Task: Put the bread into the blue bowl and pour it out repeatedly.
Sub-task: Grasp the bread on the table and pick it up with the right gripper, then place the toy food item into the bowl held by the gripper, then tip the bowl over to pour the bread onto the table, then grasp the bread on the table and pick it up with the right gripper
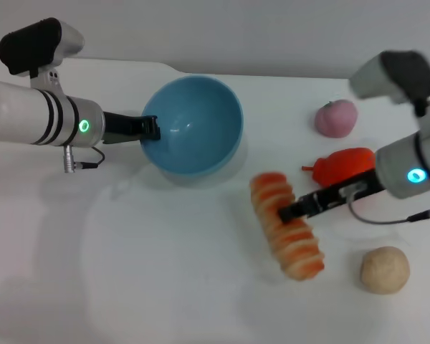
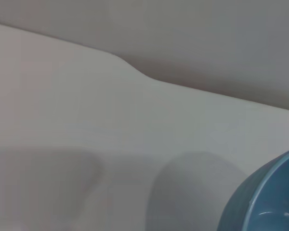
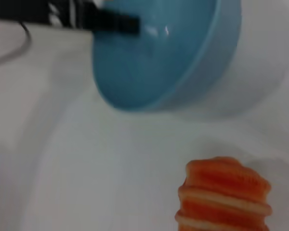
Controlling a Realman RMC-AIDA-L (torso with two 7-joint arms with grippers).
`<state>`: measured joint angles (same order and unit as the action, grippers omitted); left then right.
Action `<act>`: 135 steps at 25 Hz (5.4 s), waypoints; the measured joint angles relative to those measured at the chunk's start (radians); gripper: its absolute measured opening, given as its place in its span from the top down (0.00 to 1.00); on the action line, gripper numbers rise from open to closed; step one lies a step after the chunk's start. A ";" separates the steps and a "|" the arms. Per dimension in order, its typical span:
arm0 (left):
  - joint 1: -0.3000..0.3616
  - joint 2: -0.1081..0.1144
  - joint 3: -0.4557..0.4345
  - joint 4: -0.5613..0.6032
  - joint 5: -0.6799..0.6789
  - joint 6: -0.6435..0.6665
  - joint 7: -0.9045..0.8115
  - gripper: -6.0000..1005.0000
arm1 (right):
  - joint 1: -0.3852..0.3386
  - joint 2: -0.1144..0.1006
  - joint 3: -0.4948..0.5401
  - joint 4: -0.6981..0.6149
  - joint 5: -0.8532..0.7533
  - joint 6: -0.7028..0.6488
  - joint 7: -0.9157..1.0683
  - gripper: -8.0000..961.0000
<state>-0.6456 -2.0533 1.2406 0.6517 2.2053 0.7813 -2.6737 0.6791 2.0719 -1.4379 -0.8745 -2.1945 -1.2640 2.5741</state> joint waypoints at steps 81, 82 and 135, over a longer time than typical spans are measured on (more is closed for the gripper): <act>-0.069 -0.016 0.601 0.022 0.279 -0.852 0.016 1.00 | -0.393 0.001 0.559 0.148 0.534 0.124 -0.517 0.61; -0.061 -0.017 0.615 0.016 0.279 -0.908 0.030 1.00 | -0.393 0.001 0.561 0.148 0.534 0.120 -0.517 0.61; -0.071 0.019 -0.020 0.091 0.351 0.229 -0.010 1.00 | 0.021 0.003 0.075 -0.184 -0.296 -0.182 0.006 0.67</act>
<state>-0.7170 -2.0338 1.2201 0.7429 2.5559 1.0100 -2.6835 0.7003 2.0750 -1.3630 -1.0586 -2.4902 -1.4462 2.5805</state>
